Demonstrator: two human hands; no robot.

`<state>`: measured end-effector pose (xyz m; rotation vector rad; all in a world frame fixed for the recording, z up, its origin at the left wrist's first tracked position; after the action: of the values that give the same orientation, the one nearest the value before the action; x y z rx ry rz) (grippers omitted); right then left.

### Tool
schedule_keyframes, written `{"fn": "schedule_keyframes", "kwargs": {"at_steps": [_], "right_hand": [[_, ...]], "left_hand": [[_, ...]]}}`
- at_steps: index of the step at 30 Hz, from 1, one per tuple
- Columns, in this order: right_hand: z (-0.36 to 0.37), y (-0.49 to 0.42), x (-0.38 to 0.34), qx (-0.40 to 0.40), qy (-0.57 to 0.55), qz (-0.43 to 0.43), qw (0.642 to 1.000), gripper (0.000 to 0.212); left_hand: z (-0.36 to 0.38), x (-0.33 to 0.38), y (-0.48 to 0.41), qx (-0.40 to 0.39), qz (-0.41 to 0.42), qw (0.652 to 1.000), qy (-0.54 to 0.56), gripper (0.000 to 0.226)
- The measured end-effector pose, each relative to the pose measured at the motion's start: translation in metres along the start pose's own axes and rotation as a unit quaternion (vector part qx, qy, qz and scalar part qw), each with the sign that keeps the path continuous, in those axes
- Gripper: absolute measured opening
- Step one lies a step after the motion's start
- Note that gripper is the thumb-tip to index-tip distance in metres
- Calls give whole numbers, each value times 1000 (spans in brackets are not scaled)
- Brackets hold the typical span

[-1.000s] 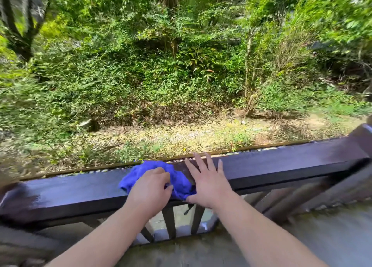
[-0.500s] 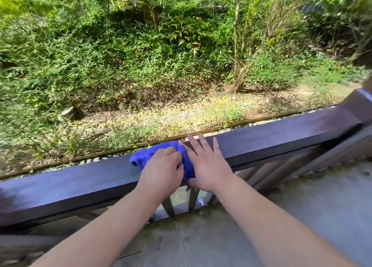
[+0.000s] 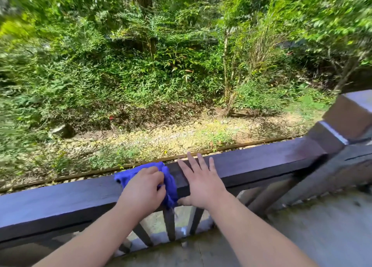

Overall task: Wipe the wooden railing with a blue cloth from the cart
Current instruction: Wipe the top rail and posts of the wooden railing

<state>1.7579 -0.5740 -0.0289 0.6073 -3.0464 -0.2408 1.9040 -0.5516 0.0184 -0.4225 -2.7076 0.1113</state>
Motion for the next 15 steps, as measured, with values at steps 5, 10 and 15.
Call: {"fn": "schedule_keyframes", "kwargs": {"at_steps": [5, 10, 15], "right_hand": [[-5, 8, 66, 5, -2, -31, 1000, 127], [-13, 14, 135, 10, 8, -47, 999, 126], [-8, 23, 188, -2, 6, -36, 999, 122]], "left_hand": [[27, 59, -43, 7, -29, 1000, -2, 16], [53, 116, -83, 4, -35, 999, 13, 17], [79, 171, -118, -18, -11, 1000, 22, 16]]}}
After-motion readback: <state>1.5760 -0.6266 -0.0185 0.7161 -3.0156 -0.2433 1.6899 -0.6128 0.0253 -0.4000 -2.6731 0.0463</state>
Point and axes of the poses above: each hand's wrist, its own y-axis away from the middle knuckle, its own z-axis out of the palm, x = y × z, the point moved 10 cm from there along -y, towards the middle knuckle, and after that the axes turned 4 degrees about y, right-handed, at the moved point
